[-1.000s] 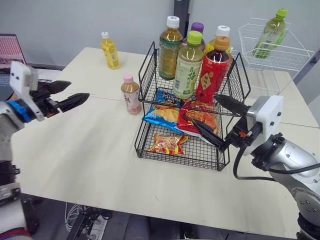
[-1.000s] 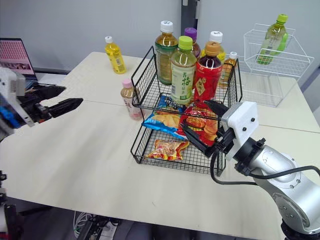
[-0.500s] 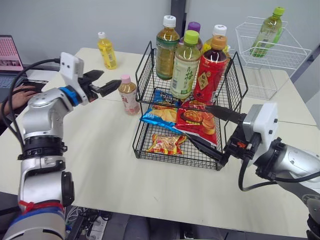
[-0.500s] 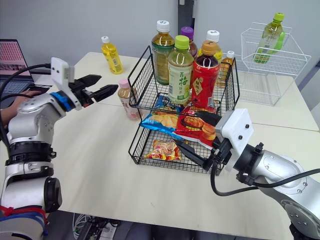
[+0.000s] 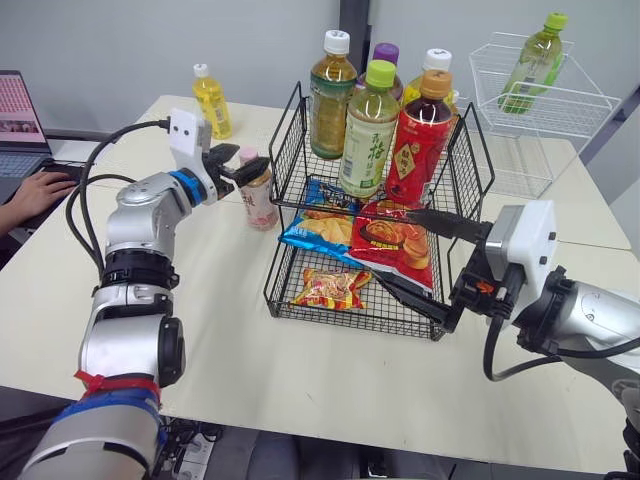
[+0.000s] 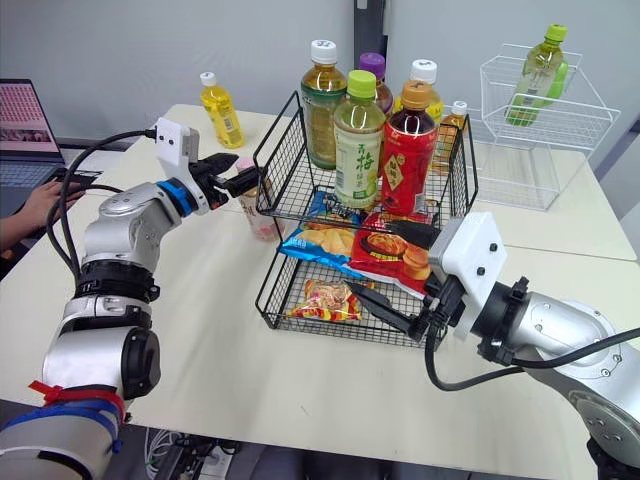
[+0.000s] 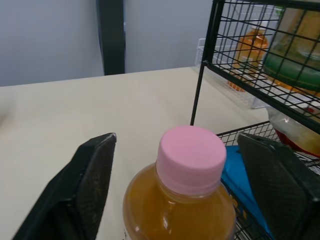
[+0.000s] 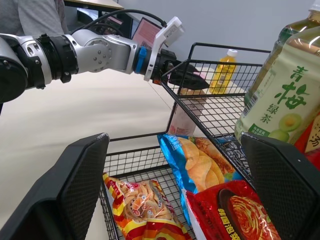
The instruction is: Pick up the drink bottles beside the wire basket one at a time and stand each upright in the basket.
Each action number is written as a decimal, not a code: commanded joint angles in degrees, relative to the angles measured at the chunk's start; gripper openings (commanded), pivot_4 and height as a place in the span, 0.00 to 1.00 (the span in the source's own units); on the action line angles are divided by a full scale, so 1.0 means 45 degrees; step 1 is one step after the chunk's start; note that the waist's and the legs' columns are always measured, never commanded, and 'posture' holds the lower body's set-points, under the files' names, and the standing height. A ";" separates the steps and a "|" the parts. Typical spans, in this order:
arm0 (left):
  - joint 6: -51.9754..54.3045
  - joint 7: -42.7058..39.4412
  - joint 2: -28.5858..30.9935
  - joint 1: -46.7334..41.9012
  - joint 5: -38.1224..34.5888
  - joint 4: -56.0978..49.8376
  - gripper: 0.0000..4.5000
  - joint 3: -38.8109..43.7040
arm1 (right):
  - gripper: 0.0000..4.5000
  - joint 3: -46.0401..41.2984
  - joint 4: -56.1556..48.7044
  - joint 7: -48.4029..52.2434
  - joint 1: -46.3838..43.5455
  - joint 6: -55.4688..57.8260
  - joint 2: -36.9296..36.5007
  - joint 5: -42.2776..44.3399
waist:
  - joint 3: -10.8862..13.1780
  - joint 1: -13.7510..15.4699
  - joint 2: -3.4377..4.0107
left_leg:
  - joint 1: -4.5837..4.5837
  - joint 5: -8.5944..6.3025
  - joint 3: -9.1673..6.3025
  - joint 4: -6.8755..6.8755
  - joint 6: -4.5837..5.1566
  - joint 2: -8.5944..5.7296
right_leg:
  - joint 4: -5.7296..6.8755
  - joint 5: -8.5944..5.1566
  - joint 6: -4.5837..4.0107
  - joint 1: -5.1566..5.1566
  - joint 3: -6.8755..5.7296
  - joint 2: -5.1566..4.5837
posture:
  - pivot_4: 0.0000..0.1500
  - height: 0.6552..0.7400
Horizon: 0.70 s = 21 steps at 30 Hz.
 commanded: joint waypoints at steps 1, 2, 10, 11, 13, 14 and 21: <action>-0.0464 -0.0086 -0.0051 -0.0486 0.0040 -0.0028 0.58 0.0042 | 1.00 -0.0067 -0.0100 -0.0149 -0.0189 -0.0200 0.0055 0.0123 | 0.0000 -0.0001 0.0000 | 0.0000 0.0000 -0.0001 0.0000 0.0000 0.0000 | 0.0000 0.0000 0.0000 0.0001 0.0000 0.0000 | 1.00 0.70; -0.0493 -0.0141 -0.0052 -0.0489 0.0049 -0.0010 0.50 0.0030 | 1.00 -0.0059 -0.0104 -0.0164 -0.0190 -0.0194 0.0052 0.0114 | 0.0000 -0.0001 0.0000 | -0.0002 0.0000 -0.0001 0.0000 0.0000 0.0000 | -0.0003 0.0000 -0.0001 0.0000 0.0001 0.0000 | 1.00 0.70; 0.0155 -0.0862 0.0660 0.0078 -0.0272 -0.1553 0.30 0.0245 | 1.00 -0.0113 -0.0051 -0.0263 -0.0318 -0.0431 0.0050 -0.0304 | 0.0000 -0.0013 0.0000 | -0.0007 0.0000 -0.0001 0.0000 0.0000 -0.0002 | -0.0008 0.0000 0.0000 -0.0002 0.0001 -0.0001 | 1.00 0.70; 0.0347 -0.0956 0.0810 0.0162 -0.0345 -0.1863 0.30 0.0300 | 1.00 -0.0121 -0.0064 -0.0259 -0.0309 -0.0461 0.0048 -0.0320 | 0.0001 -0.0044 0.0000 | -0.0013 0.0000 -0.0002 0.0000 0.0000 -0.0001 | -0.0009 0.0000 -0.0001 -0.0006 0.0002 -0.0001 | 1.00 0.70; 0.0884 -0.1262 0.1320 0.0190 -0.0514 -0.2664 0.30 0.0404 | 1.00 -0.0142 -0.0157 -0.0205 -0.0218 -0.0535 0.0031 -0.0334 | 0.0003 -0.0056 -0.0002 | -0.0018 0.0000 0.0001 -0.0001 -0.0001 0.0003 | -0.0009 0.0001 -0.0003 -0.0017 0.0008 0.0000 | 1.00 0.70; 0.1201 -0.1454 0.1613 0.0102 -0.0596 -0.3055 0.30 0.0419 | 1.00 -0.0150 -0.0222 -0.0190 -0.0160 -0.0553 -0.0001 -0.0379 | 0.0006 -0.0058 -0.0004 | -0.0024 0.0001 -0.0004 -0.0001 -0.0001 0.0007 | -0.0009 0.0002 -0.0003 -0.0020 0.0007 0.0001 | 1.00 0.70; 0.3585 -0.2795 0.2980 -0.2837 -0.1233 -0.3710 0.30 0.0241 | 1.00 -0.0309 -0.0547 -0.1046 0.0384 -0.0201 0.0104 -0.0083 | 0.0030 0.0135 -0.0045 | -0.0061 0.0001 -0.0029 0.0002 -0.0002 0.0004 | -0.0016 -0.0001 -0.0001 -0.0024 -0.0001 0.0014 | 1.00 0.70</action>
